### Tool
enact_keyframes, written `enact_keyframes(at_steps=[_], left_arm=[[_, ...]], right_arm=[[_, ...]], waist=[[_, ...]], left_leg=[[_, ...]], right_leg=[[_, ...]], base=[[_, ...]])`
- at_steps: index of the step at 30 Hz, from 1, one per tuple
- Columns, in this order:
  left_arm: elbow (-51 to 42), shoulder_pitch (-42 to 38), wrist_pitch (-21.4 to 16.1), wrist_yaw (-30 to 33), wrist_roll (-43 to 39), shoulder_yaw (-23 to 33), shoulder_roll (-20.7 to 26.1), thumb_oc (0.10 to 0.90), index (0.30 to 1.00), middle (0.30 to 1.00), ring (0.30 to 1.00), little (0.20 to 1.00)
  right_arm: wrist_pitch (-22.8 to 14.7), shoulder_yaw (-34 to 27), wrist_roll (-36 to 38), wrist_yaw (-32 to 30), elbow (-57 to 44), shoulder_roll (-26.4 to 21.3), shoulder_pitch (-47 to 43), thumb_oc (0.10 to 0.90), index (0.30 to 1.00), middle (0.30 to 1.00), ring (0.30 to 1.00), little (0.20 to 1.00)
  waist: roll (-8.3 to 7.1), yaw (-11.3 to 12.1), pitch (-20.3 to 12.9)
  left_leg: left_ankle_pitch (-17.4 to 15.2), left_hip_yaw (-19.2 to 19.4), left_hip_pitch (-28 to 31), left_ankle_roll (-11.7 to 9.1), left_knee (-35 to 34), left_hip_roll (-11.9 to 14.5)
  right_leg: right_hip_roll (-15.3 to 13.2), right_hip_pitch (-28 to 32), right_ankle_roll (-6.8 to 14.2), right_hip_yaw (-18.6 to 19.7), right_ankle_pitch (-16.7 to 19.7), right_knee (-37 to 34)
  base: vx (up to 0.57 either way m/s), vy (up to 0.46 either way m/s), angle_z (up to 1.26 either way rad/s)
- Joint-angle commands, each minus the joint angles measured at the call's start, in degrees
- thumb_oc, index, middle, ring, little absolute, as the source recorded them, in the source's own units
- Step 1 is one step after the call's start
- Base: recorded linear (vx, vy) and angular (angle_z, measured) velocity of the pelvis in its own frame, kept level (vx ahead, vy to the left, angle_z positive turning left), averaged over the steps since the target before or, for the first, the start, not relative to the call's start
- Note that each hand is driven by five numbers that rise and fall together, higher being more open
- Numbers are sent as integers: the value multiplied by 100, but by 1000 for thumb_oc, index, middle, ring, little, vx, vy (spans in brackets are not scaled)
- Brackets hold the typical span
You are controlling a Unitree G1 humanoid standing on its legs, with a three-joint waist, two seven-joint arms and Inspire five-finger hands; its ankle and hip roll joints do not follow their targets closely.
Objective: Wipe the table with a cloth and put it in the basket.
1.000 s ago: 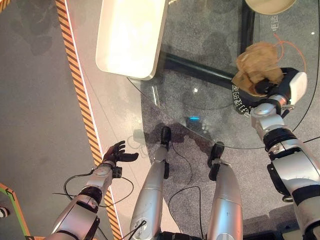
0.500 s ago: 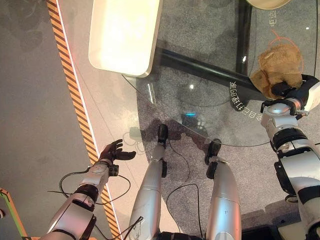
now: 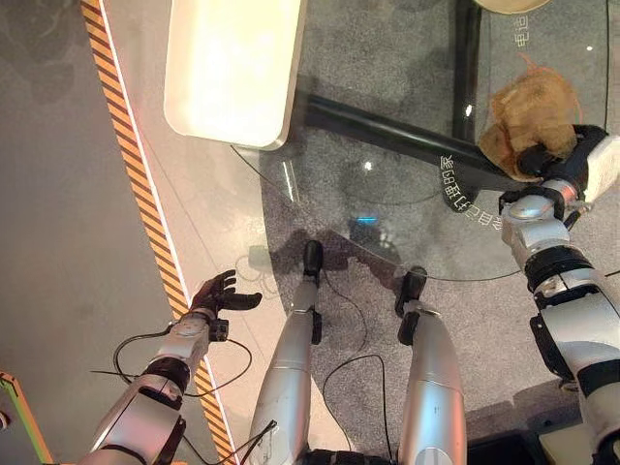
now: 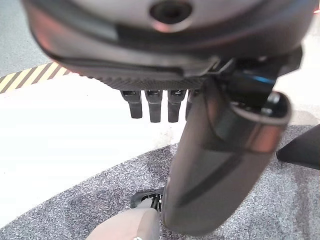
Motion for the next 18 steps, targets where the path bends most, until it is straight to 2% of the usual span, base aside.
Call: enact_keyframes(at_steps=[1, 7, 18], left_arm=[[260, 36, -42, 38, -48, 123, 355, 800, 900, 900, 900, 900], [269, -17, -70, 40, -9, 75, 265, 800, 900, 900, 900, 900], [275, -79, -89, 48, 67, 37, 158, 800, 900, 900, 900, 900]], right_arm=[[-333, 587, -1104, -58, -909, -584, -729, 100, 300, 300, 300, 200], [-104, 1350, -1868, 349, -1469, -431, -926, 100, 300, 300, 300, 200], [199, 1988, -2393, 969, -2028, -96, -957, 100, 300, 300, 300, 200]], waist=[[-155, 160, -136], [-99, 216, -136], [-64, 282, -136]], left_leg=[[-922, 209, 22, 241, 758, -166], [-881, 215, 70, 239, 688, -218], [-834, 225, 98, 227, 631, -263]], right_leg=[[184, 230, 63, -35, 538, -955], [147, 288, 36, -89, 512, -1010], [111, 343, 16, -149, 499, -1056]], base=[[-9, 4, -3], [0, 0, 0], [-1, 2, 1]])
